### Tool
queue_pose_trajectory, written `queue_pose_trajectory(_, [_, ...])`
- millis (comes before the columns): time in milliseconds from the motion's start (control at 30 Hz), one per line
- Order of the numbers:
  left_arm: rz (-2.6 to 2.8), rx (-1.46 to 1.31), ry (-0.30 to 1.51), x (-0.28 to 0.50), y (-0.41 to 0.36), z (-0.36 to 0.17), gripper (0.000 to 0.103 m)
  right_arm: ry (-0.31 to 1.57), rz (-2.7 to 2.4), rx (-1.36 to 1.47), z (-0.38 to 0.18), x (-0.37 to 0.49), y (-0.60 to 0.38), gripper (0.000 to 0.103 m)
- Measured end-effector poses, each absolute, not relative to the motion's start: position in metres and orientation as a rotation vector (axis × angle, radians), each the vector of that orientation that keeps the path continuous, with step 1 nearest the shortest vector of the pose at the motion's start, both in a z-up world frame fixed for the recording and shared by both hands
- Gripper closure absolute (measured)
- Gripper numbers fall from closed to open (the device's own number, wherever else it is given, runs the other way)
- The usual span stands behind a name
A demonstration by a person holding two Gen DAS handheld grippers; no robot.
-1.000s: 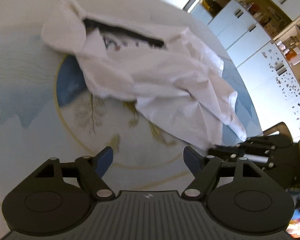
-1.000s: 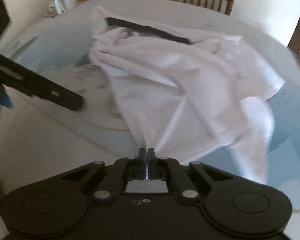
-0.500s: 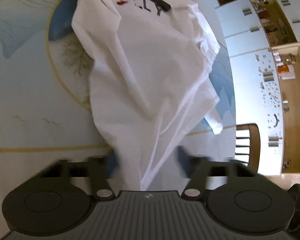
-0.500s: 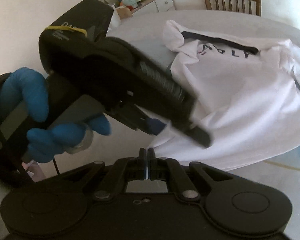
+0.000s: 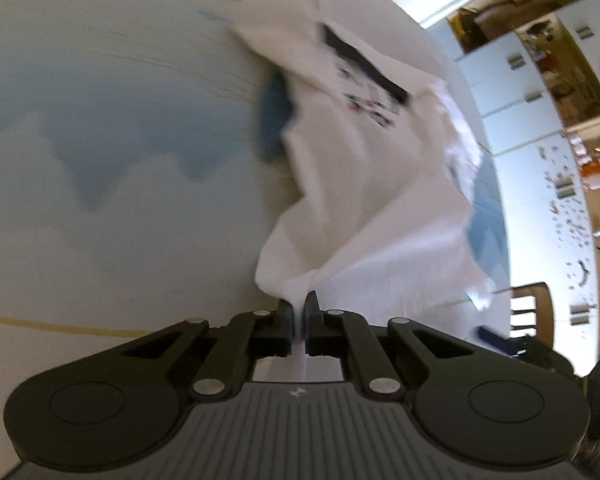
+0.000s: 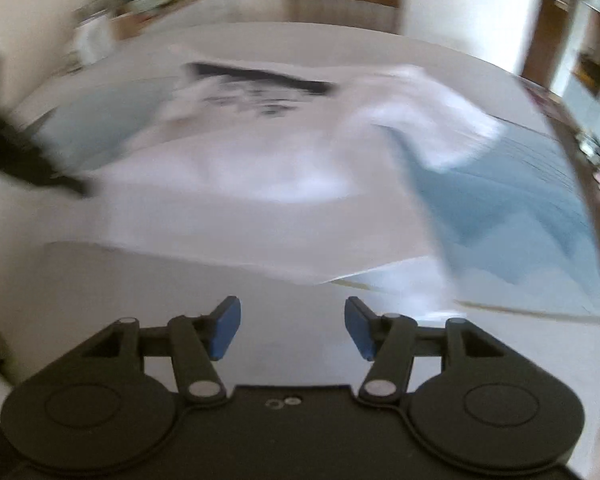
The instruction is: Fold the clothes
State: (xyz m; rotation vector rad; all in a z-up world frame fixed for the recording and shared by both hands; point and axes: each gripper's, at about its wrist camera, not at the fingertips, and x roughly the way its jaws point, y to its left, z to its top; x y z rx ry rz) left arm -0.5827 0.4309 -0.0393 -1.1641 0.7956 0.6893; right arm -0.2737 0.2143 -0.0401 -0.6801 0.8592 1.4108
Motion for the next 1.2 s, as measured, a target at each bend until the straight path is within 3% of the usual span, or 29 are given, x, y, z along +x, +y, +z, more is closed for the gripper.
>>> queue_pose_trajectory(133, [0.749, -1.15, 0.828, -0.622, 0.439, -0.036, 0.099, 0.933, 1.302, -0.541, -0.04, -0.232, 0.211, 0.0])
queue_pose_trajectory(300, [0.727, -1.148, 0.886, -0.642, 0.439, -0.037, 0.099, 0.964, 1.266, -0.588, -0.062, -0.236, 0.238, 0.0])
queue_pose_trajectory(633, [0.691, -1.13, 0.896, -0.631, 0.435, -0.042, 0.099, 0.961, 1.199, -0.653, -0.068, -0.251, 0.251, 0.0])
queue_pose_trajectory(1200, [0.528, -1.011, 1.032, -0.593, 0.407, -0.056, 0.099, 1.092, 1.007, -0.708, -0.068, -0.228, 0.158, 0.0])
